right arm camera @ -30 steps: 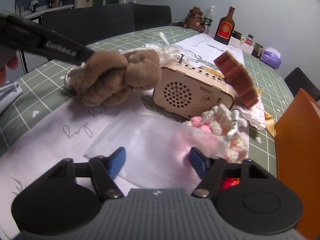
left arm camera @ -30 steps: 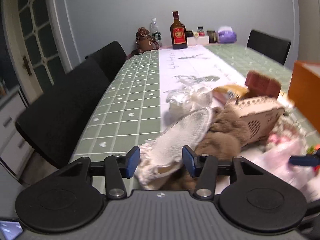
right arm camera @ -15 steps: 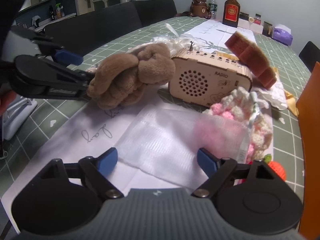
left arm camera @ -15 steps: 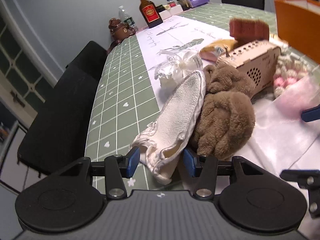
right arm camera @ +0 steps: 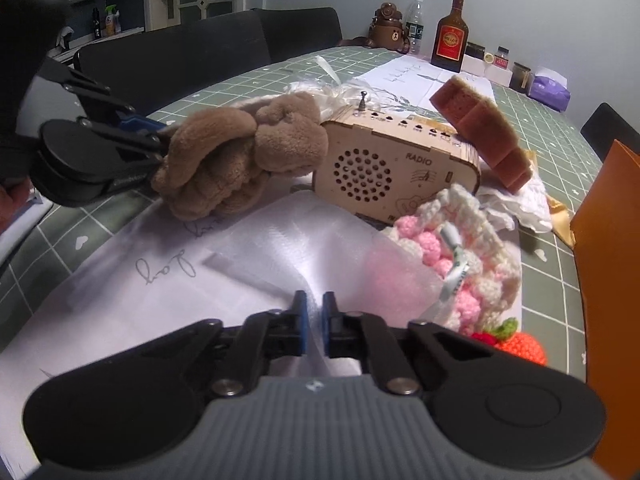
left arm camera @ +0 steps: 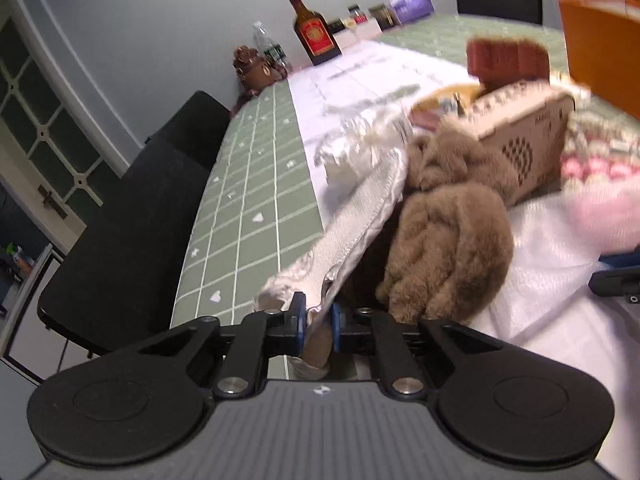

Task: Organize soft objects
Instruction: 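Lift the white slipper with the left gripper while the right gripper grasps the clear bag, then carry slipper and bag over the orange box and open both grippers, then move both grippers back toward the soft items on the table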

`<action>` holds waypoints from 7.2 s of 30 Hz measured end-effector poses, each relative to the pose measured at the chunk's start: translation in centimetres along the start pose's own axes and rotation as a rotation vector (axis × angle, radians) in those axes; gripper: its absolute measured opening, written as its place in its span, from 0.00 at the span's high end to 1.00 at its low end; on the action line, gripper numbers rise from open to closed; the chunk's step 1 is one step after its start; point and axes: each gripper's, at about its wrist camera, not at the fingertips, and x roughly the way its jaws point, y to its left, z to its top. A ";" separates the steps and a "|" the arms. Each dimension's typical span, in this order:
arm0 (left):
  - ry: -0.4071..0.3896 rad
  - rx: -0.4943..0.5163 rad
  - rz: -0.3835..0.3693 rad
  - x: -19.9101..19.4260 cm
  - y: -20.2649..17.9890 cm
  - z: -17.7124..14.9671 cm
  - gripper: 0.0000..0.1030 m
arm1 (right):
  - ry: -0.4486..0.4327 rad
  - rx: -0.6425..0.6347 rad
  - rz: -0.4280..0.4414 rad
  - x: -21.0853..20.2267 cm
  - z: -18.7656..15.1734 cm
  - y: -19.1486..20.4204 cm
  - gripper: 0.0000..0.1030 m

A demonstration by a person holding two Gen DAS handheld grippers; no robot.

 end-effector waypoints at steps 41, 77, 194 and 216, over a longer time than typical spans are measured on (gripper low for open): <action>-0.169 -0.134 -0.323 -12.5 -6.1 -3.7 0.94 | -0.091 0.218 -0.004 -11.4 -3.6 -5.1 1.00; -0.271 0.117 -0.231 -12.2 -9.6 -0.2 0.95 | -0.149 0.174 0.013 -14.0 -2.4 -6.2 1.00; -0.077 0.130 -0.643 -10.4 -10.2 20.7 0.31 | 0.177 -0.020 -0.067 -16.7 8.3 -20.6 0.59; -0.190 -0.201 -0.258 -9.6 -0.8 3.8 0.43 | -0.053 0.016 0.038 -11.2 3.6 -7.3 0.47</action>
